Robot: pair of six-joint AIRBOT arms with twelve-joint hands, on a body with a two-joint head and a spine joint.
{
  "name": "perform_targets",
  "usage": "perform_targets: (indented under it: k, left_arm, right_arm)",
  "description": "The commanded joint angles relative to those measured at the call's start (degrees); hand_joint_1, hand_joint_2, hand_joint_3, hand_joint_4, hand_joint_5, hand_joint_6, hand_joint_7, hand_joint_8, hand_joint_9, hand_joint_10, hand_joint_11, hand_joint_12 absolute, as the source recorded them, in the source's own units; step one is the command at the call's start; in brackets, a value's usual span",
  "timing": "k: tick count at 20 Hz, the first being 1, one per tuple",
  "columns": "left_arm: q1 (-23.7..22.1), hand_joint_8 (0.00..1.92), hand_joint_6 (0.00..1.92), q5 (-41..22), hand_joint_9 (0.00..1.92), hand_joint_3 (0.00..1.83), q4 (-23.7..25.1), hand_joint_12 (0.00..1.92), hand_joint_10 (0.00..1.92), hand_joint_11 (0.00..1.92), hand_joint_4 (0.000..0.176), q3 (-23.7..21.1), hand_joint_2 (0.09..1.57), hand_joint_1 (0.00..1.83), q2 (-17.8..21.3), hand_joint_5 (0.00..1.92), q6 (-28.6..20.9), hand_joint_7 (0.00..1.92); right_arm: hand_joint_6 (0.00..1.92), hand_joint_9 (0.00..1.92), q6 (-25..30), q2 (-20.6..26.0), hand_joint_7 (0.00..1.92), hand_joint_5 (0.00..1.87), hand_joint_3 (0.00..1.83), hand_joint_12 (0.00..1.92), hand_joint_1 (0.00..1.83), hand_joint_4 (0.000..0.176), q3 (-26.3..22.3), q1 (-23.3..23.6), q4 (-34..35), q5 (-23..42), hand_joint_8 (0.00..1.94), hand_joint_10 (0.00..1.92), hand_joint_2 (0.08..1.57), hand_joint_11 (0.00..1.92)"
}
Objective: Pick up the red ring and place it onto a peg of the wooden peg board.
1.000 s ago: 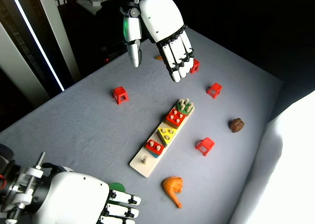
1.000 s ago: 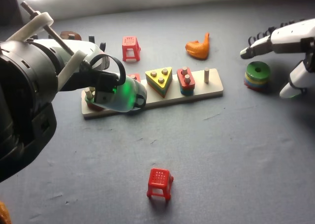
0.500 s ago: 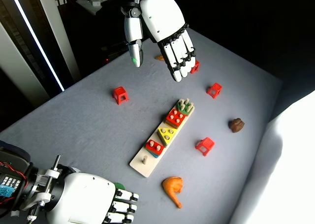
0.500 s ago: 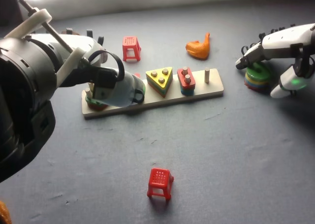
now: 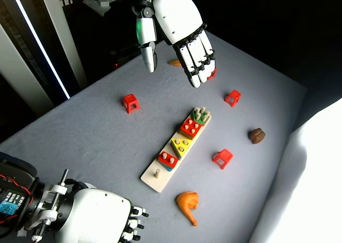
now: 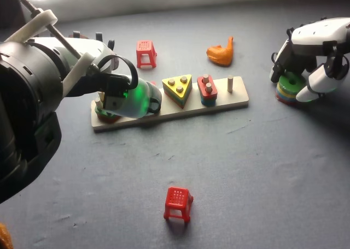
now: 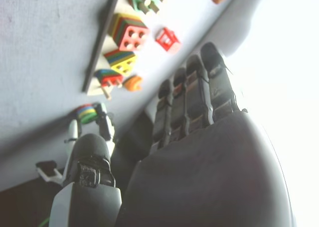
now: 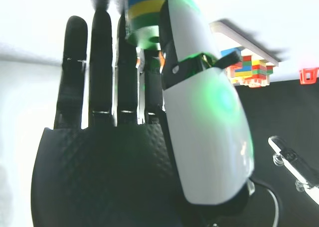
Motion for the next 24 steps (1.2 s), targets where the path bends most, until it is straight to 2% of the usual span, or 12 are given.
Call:
perform_targets:
  k: [1,2,4,5,6,9,11,12,15,19,20,24]
  left_arm:
    - [-0.27,0.0,0.0,0.08,0.13,0.0,5.11,0.33,0.0,0.0,0.0,-0.18,1.27,0.04,0.2,0.11,0.0,0.13]
    - [-0.27,0.0,0.0,0.14,0.11,0.0,5.11,0.3,0.0,0.0,0.0,-0.18,1.27,0.06,0.2,0.1,0.0,0.11]
    - [-0.27,0.01,0.0,0.18,0.13,0.0,5.11,0.36,0.01,0.0,0.0,-0.17,1.26,0.09,0.2,0.12,-0.07,0.13]
    - [-0.27,0.01,0.0,0.22,0.14,0.0,5.11,0.37,0.01,0.0,0.0,-0.17,1.26,0.1,0.2,0.11,-0.1,0.14]
    - [-0.27,0.01,0.01,0.28,0.16,0.0,5.11,0.42,0.01,0.0,0.0,-0.17,1.26,0.09,0.2,0.13,-0.11,0.16]
    - [-0.27,0.0,0.0,0.29,0.13,0.0,5.1,0.36,0.0,0.0,0.0,-0.18,1.27,0.06,0.2,0.1,-0.16,0.13]
    - [-0.29,0.0,0.0,0.33,0.11,0.0,5.1,0.32,0.0,0.0,0.0,-0.18,1.27,0.07,0.21,0.09,-0.27,0.12]
    - [-0.3,0.0,0.0,0.33,0.11,0.0,5.1,0.29,0.0,0.0,0.0,-0.18,1.27,0.11,0.21,0.09,-0.28,0.12]
    - [-0.3,0.0,0.0,0.33,0.1,0.0,5.1,0.28,0.0,0.0,0.0,-0.18,1.27,0.04,0.21,0.09,-0.32,0.11]
    - [-0.3,0.0,0.0,0.33,0.09,0.0,5.1,0.27,0.0,0.0,0.0,-0.2,1.28,0.04,0.21,0.08,-0.37,0.1]
    - [-0.3,0.01,0.0,0.33,0.13,0.0,5.1,0.34,0.01,0.0,0.0,-0.2,1.27,0.01,0.21,0.11,-0.43,0.14]
    - [-0.3,0.0,0.0,0.36,0.12,0.0,5.1,0.35,0.0,0.0,0.0,-0.17,1.27,0.05,0.21,0.11,-0.44,0.14]
  right_arm:
    - [1.09,1.03,0.31,0.37,1.0,0.91,0.0,1.3,1.2,0.0,0.34,-0.31,0.23,2.43,0.75,0.13,1.13,0.6]
    - [1.07,0.91,0.31,0.37,1.02,0.9,0.0,1.33,1.36,0.0,0.34,-0.33,0.23,2.54,0.84,1.17,1.11,0.71]
    - [1.04,0.97,0.31,0.37,1.07,0.93,0.0,1.28,1.38,0.0,0.34,-0.35,0.23,2.59,0.76,1.12,1.09,0.82]
    - [1.1,0.96,0.31,0.37,1.02,0.92,0.0,1.33,1.24,0.0,0.34,-0.39,0.23,2.59,0.89,0.77,1.12,0.79]
    - [1.06,0.97,0.31,0.37,1.06,0.95,0.0,1.29,1.35,0.0,0.34,-0.39,0.23,2.59,0.78,1.01,1.1,0.83]
    - [1.03,0.98,0.35,0.39,1.06,0.96,0.0,1.25,1.38,0.0,0.33,0.26,0.25,2.29,0.76,1.07,1.09,0.85]
    - [1.04,0.98,2.54,0.67,1.06,0.96,0.0,1.24,1.38,0.0,0.3,3.49,0.26,0.39,0.76,1.07,1.09,0.85]
    - [1.13,0.91,3.19,0.73,1.0,0.9,0.0,1.31,1.37,0.0,0.29,4.4,0.26,-0.43,0.88,1.17,1.12,0.79]
    - [1.03,0.98,3.92,0.81,1.07,0.96,0.0,1.27,1.38,0.0,-0.22,8.21,0.27,-3.06,0.75,1.08,1.09,0.82]
    - [1.05,0.96,3.87,-0.08,1.06,0.95,0.0,1.28,1.38,0.0,-0.28,12.52,0.27,-4.42,0.77,1.11,1.09,0.81]
    - [1.03,0.96,3.56,-1.14,1.07,0.96,0.0,1.28,1.38,0.0,0.21,13.51,0.27,-4.56,0.75,1.11,1.09,0.81]
    - [1.07,0.96,3.66,-4.1,1.06,0.93,0.0,1.3,1.38,0.0,1.11,14.39,0.3,-6.25,0.76,1.12,1.1,0.8]
